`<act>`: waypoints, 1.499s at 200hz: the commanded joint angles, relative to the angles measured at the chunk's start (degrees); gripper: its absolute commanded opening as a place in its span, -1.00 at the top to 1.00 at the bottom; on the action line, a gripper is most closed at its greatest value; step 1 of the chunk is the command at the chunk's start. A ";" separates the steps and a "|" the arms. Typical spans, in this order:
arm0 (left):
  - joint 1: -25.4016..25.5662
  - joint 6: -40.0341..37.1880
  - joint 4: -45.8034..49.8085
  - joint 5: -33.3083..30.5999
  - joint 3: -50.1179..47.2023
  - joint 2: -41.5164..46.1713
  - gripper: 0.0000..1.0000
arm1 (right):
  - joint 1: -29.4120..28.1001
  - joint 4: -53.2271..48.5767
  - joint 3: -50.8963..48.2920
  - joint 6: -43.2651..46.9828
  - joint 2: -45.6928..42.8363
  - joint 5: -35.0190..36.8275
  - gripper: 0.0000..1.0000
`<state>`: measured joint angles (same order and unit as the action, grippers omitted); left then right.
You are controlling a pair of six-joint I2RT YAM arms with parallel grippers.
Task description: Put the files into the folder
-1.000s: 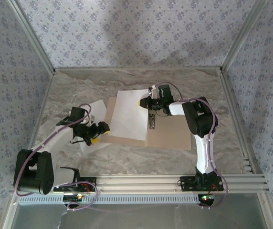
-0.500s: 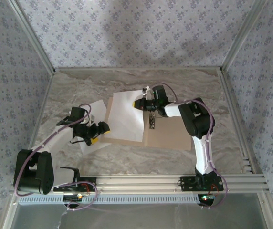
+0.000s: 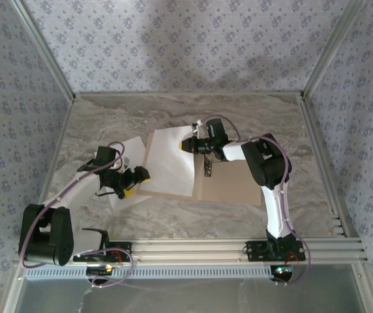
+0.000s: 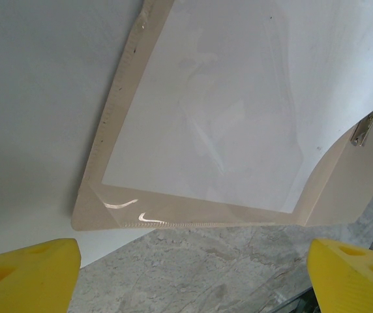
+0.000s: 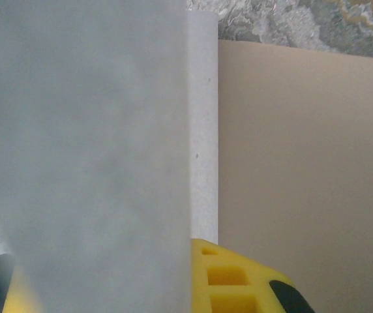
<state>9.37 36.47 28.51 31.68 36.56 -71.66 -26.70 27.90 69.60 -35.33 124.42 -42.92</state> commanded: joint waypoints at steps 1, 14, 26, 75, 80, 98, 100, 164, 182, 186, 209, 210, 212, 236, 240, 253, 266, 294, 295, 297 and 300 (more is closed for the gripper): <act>-0.40 -0.78 0.58 0.58 0.27 0.12 -0.80 | -0.72 0.35 1.06 0.44 1.57 -1.82 0.99; -0.40 -0.85 0.57 0.57 0.27 0.03 -0.80 | -1.07 0.35 1.15 0.59 1.61 -1.98 0.99; -0.40 -0.88 0.58 0.58 0.28 -0.10 -0.80 | -1.39 0.31 1.24 0.81 1.70 -2.04 0.99; -0.40 -0.87 0.58 0.58 0.35 -0.32 -0.80 | -1.54 -0.62 2.84 0.84 2.66 -2.50 0.97; -0.39 -0.88 0.58 0.60 0.35 -0.34 -0.80 | -1.59 -0.30 2.92 0.64 2.74 -2.56 0.96; -0.40 -0.84 0.44 0.57 0.27 -0.32 -0.80 | -1.68 -0.30 3.54 0.53 3.00 -2.26 0.94; -0.36 -0.80 0.46 0.57 0.27 -0.32 -0.80 | -1.69 -0.41 3.70 0.53 3.13 -2.30 0.94; -0.36 -0.79 0.93 0.57 0.51 -0.15 -0.80 | -1.64 -5.85 6.83 3.46 3.84 -3.05 0.89; -0.40 -0.86 1.00 0.58 0.84 -0.04 -0.80 | -1.51 -6.97 6.28 4.11 3.21 -3.30 0.84; -0.40 -0.71 1.00 0.62 0.95 -0.02 -0.80 | -1.49 -7.06 6.13 4.13 2.97 -3.39 0.82; -0.18 -0.89 1.83 -0.50 2.34 0.44 -0.79 | -0.80 -7.07 4.63 3.87 1.23 -3.25 0.56; -0.16 -0.88 1.86 -0.53 2.45 0.46 -0.80 | -0.72 -7.07 4.60 3.87 1.16 -3.28 0.55; -0.08 -0.87 1.89 -0.63 2.68 0.46 -0.79 | -0.61 -7.14 4.56 3.80 0.93 -3.31 0.53; 1.48 -0.81 2.45 -2.72 6.11 -0.15 -0.79 | 0.60 -8.78 3.91 4.09 -1.75 -2.64 0.34; 1.91 -0.74 2.58 -3.16 6.80 -0.50 -0.80 | 0.80 -9.25 3.88 4.13 -2.12 -2.61 0.31; 3.70 -0.48 2.84 -4.88 9.50 -1.99 -0.79 | 1.57 -10.29 3.71 4.39 -3.38 -2.57 0.22; 5.71 -0.19 2.95 -6.85 12.44 -4.19 -0.78 | 2.29 -11.86 3.58 4.93 -4.71 -2.35 0.15; 10.60 -0.54 4.61 -13.65 20.49 -9.60 -0.74 | 5.19 -16.32 2.42 7.10 -8.85 -1.58 0.11; 10.77 -0.58 4.70 -14.05 20.75 -9.80 -0.74 | 5.31 -16.49 2.40 7.20 -9.07 -1.48 0.11; 11.11 -0.67 4.82 -14.73 21.41 -10.23 -0.74 | 5.51 -16.83 2.21 7.36 -9.45 -1.36 0.10; 11.64 -0.81 5.21 -15.65 22.29 -10.85 -0.73 | 5.89 -17.28 1.90 7.64 -9.91 -1.07 0.11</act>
<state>17.61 36.49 30.89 23.83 52.64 -78.85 -23.27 16.12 73.06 -30.59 119.63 -44.95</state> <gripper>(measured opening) 0.872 0.443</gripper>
